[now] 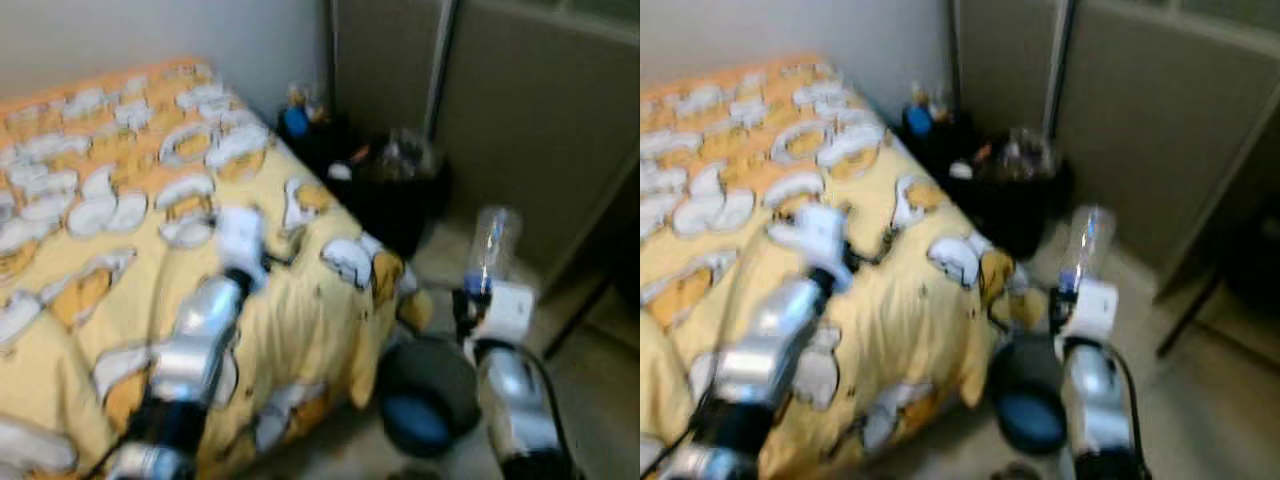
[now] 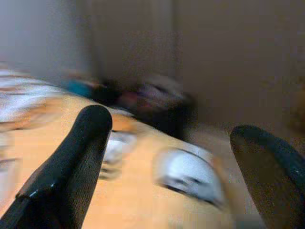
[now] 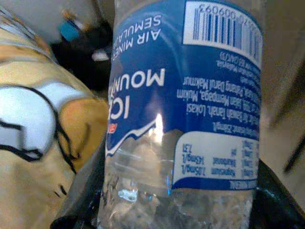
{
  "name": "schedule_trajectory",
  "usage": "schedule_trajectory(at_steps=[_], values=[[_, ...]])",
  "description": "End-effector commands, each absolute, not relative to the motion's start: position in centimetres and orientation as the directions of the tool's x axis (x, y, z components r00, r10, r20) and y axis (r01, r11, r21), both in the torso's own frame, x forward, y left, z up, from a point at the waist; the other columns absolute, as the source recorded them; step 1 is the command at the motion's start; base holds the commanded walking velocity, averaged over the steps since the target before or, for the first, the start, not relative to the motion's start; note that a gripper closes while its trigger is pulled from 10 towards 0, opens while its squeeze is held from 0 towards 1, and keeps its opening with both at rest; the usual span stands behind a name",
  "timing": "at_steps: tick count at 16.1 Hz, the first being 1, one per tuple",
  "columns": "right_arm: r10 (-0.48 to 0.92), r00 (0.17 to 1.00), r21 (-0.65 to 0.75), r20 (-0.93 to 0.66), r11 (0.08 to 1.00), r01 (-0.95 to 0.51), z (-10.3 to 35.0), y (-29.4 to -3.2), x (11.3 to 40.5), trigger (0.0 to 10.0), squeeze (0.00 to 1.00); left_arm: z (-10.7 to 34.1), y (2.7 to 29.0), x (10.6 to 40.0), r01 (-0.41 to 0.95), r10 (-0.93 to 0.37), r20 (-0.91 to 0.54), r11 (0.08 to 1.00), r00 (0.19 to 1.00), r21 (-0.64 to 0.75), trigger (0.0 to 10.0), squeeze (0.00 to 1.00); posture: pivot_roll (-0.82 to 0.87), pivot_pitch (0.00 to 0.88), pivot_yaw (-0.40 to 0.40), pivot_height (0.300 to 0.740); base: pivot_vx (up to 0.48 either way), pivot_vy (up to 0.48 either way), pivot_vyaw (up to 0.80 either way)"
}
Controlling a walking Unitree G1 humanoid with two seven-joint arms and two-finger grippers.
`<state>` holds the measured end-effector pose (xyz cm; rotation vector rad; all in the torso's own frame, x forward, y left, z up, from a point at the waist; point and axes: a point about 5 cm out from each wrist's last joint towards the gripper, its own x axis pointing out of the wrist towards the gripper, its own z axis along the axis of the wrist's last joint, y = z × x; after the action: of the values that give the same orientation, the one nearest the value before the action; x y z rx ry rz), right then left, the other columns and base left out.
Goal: Clean up the room
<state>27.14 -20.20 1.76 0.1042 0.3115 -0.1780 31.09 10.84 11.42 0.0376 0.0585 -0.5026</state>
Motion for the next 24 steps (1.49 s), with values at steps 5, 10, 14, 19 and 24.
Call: schedule_trajectory(at_steps=[5, 10, 14, 19, 24], values=[[-0.18, 0.914, 0.041, -0.364, 0.977, 0.208, 1.0, -19.7, 29.0, 10.0, 0.0, 11.8, 9.9, 29.5, 0.775, -0.749, -0.233, 0.632, 0.62, 0.03, 10.0, 0.0, 0.01, 0.218, 0.262, 0.732, 0.0, 0.0, 0.0], [-0.334, 0.871, -0.064, -0.36, 0.94, 0.334, 1.3, -22.2, 29.5, 10.0, 0.0, 13.9, 9.6, 26.1, 0.883, -0.853, -0.265, 0.469, 0.449, -0.016, 10.0, 0.0, 0.09, 0.313, 0.333, 0.732, 0.0, 0.0, 0.0], [-0.42, 0.836, -0.247, -0.354, 0.904, 0.349, 1.5, -25.2, 28.8, 10.0, 0.0, 12.8, 8.3, 24.7, 0.814, -0.845, -0.207, 0.533, 0.494, -0.232, 10.0, 0.0, -0.03, 0.359, 0.262, 0.732, 0.0, 0.0, 0.0], [-0.391, 0.82, -0.209, -0.417, 0.92, 0.332, 0.8, -26.5, 27.8, 10.0, 0.0, 11.2, 5.3, 22.3, 0.863, -0.901, -0.218, 0.424, 0.374, -0.273, 10.0, 0.0, -0.15, 0.43, 0.215, 0.732, 0.0, 0.0, 0.0], [-0.323, 0.827, -0.166, -0.46, 0.946, 0.277, 0.5, -25.6, 28.1, 10.0, 0.0, 10.8, 5.5, 19.7, 0.907, -0.925, -0.28, 0.33, 0.255, -0.261, 10.0, 0.0, -0.13, 0.443, 0.224, 0.732, 0.0, 0.0, 0.0]])
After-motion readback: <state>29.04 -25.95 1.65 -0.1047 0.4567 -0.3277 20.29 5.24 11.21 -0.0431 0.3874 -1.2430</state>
